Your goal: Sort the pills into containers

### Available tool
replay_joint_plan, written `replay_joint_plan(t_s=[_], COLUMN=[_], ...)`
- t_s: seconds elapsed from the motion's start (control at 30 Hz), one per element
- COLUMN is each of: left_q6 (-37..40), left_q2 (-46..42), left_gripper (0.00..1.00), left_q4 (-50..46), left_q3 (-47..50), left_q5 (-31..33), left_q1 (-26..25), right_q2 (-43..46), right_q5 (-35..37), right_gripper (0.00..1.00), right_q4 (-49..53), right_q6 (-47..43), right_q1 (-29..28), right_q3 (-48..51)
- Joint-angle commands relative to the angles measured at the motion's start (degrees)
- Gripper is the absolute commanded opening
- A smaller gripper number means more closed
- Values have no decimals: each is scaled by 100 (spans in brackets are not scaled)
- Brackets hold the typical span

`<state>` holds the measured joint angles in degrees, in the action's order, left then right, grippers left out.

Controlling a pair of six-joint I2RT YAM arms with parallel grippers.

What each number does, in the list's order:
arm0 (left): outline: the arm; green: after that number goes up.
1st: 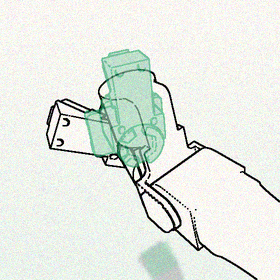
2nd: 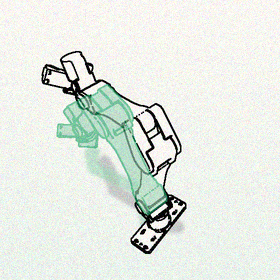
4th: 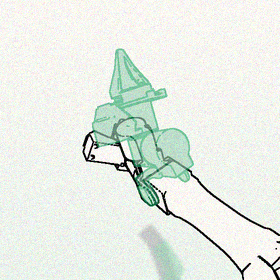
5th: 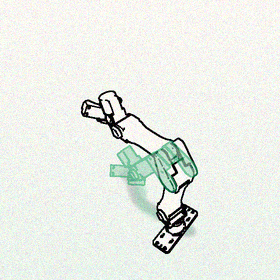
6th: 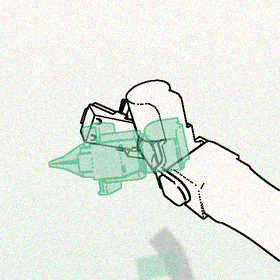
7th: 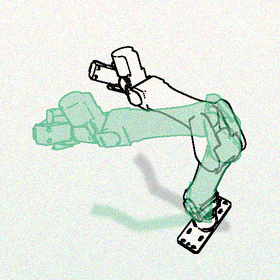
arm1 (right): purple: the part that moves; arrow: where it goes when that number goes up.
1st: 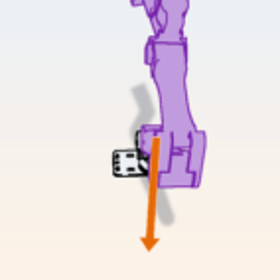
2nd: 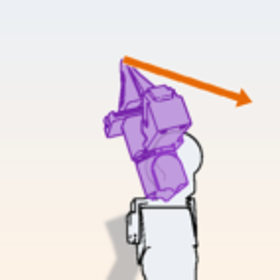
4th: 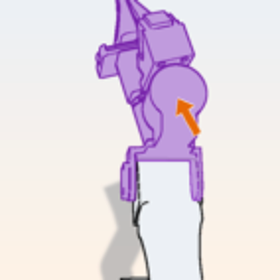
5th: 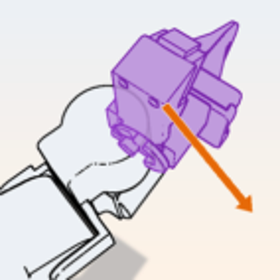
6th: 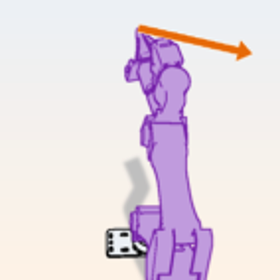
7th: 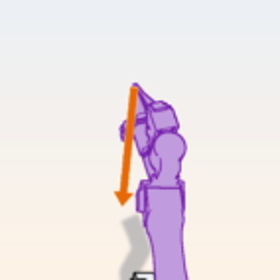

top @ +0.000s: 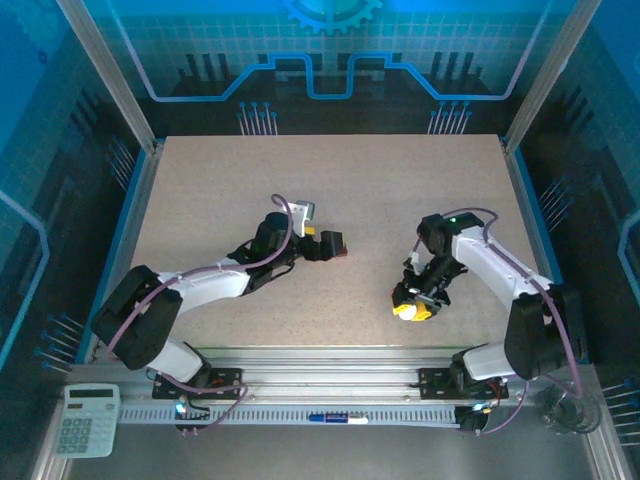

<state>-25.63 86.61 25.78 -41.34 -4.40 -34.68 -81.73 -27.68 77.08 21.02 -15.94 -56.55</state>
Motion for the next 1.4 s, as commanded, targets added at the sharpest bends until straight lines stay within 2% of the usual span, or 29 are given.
replay_joint_plan(t_s=[0.0, 0.63, 1.37], left_q6=[-74, 101, 84], left_q2=[74, 103, 103], left_gripper=[99, 99, 99], left_q4=[86, 125, 182], left_q3=[-208, -206, -236], left_q5=[-151, -291, -406], left_q1=[-37, -27, -29], right_q2=[-278, -1976, -2518], right_q5=[-85, 449, 934], right_gripper=[33, 33, 39], right_q4=[528, 1280, 1099], right_q6=[-318, -919, -941], right_q1=[84, 130, 138], right_q3=[-205, -1322, -1409])
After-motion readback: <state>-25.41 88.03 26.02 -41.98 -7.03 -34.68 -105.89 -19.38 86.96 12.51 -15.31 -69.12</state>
